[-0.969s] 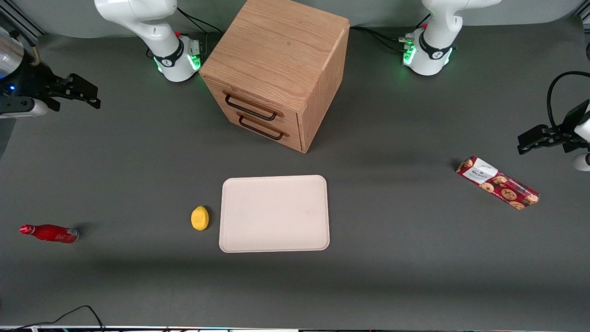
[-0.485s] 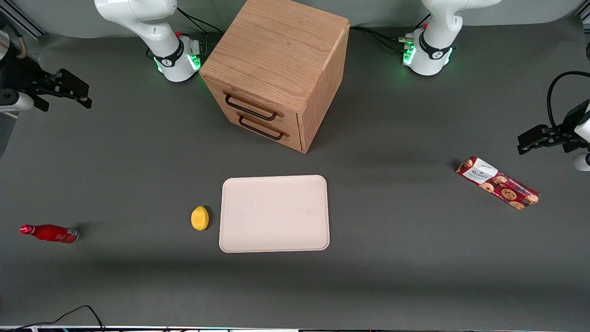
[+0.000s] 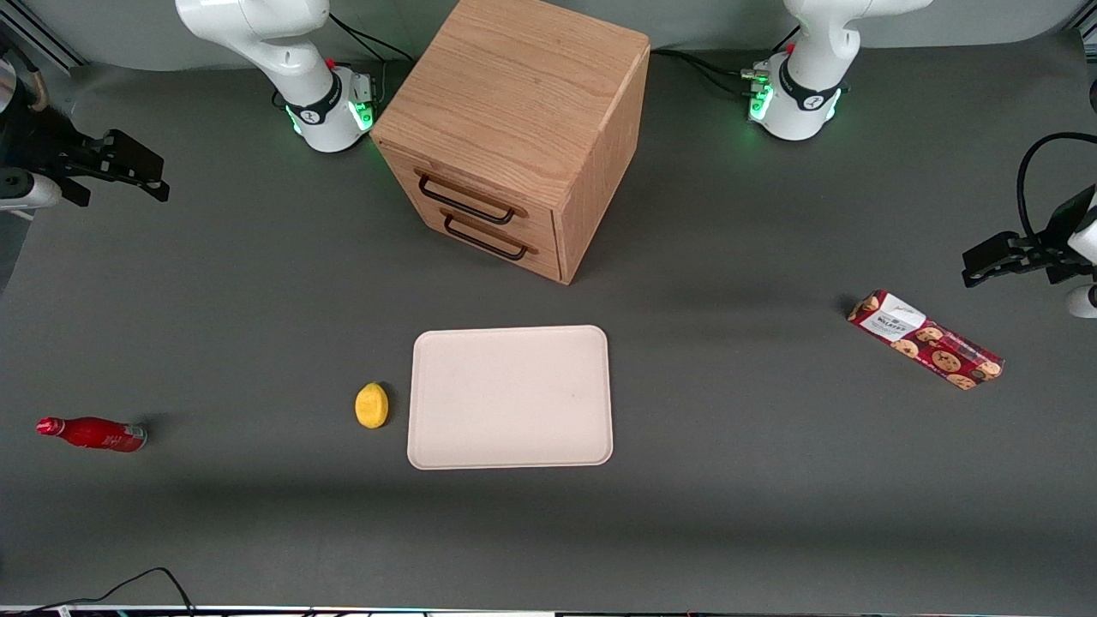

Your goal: Open upper drawer

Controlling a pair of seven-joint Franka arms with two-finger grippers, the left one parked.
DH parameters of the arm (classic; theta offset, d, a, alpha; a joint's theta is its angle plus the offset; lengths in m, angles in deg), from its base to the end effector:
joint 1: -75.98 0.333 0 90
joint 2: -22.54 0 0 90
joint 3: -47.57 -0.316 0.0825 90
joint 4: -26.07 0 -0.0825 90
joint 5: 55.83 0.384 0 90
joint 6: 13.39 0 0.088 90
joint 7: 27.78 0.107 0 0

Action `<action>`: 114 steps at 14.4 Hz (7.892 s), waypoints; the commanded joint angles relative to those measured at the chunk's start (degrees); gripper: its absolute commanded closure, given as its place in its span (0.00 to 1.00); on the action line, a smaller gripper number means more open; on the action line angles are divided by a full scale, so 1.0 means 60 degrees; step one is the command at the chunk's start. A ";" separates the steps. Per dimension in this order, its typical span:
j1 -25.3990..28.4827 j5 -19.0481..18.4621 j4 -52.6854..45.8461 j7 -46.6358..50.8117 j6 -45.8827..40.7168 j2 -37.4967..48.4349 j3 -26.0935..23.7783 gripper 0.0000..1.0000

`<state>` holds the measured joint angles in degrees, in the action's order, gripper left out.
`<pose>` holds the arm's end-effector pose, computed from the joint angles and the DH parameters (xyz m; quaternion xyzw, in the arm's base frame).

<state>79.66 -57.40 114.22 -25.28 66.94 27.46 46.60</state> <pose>0.5077 0.0385 0.6708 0.9994 0.0167 -0.0244 0.0158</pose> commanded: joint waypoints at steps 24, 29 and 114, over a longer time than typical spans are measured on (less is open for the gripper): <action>0.0032 0.1303 -0.0586 0.0915 -0.0717 0.0014 -0.4130 0.00; 0.0075 0.1303 -0.0571 0.0799 -0.0673 -0.0103 -0.4249 0.00; 0.0149 0.2138 0.2506 -0.3669 0.3956 -0.3868 -0.4381 0.00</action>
<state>80.71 -43.60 130.82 -47.12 90.33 5.29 20.38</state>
